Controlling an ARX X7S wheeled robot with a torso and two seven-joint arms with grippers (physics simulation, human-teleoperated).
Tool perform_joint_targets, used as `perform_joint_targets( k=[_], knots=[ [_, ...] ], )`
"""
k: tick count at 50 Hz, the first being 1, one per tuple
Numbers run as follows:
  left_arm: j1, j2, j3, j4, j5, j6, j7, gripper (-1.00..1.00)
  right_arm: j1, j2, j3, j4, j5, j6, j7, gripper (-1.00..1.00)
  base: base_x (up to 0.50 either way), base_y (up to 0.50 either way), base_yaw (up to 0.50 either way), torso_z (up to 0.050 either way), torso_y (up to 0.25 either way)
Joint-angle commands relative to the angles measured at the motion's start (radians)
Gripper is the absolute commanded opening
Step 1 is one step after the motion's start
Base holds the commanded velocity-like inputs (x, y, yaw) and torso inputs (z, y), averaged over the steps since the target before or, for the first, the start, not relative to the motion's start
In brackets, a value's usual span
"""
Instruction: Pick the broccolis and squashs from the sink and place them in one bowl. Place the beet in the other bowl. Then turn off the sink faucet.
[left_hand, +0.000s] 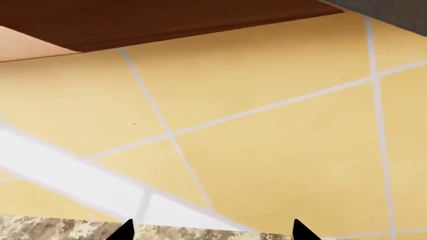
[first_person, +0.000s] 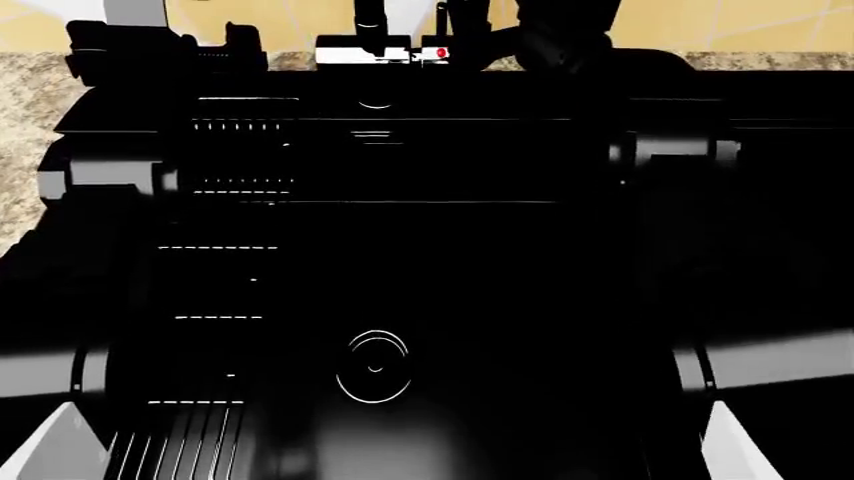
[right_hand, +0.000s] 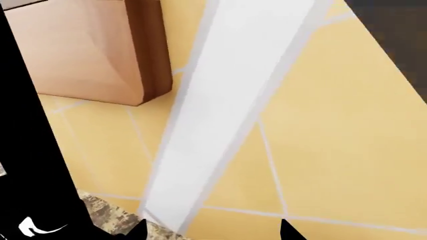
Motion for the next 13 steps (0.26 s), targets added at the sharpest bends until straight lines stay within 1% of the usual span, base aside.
perform_joint_targets(
  k=[1, 3, 6, 9, 13],
  knots=[
    [0.004, -0.003, -0.002, 0.0, 0.0, 0.001, 0.003, 1.0, 0.011, -0.021, -0.151, 0.0, 0.163, -0.027, -0.081, 1.0, 0.0, 0.0, 0.0, 0.0, 0.0],
    [0.005, -0.003, -0.003, 0.0, 0.0, 0.0, 0.003, 1.0, 0.011, -0.021, -0.163, 0.0, 0.171, -0.032, -0.077, 1.0, 0.0, 0.0, 0.0, 0.0, 0.0],
    [0.007, -0.003, -0.003, 0.0, 0.0, 0.001, 0.005, 1.0, 0.013, -0.021, -0.134, 0.0, 0.141, -0.033, -0.066, 1.0, 0.0, 0.0, 0.0, 0.0, 0.0],
    [0.007, -0.004, -0.005, 0.0, 0.0, 0.001, 0.005, 1.0, 0.018, -0.021, -0.056, 0.0, 0.063, -0.031, -0.044, 1.0, 0.0, 0.0, 0.0, 0.0, 0.0],
    [0.008, -0.004, -0.007, 0.0, -0.001, 0.002, 0.008, 1.0, 0.027, -0.02, 0.08, 0.0, -0.067, -0.03, -0.014, 1.0, 0.0, 0.0, 0.0, 0.0, 0.004]
  ],
)
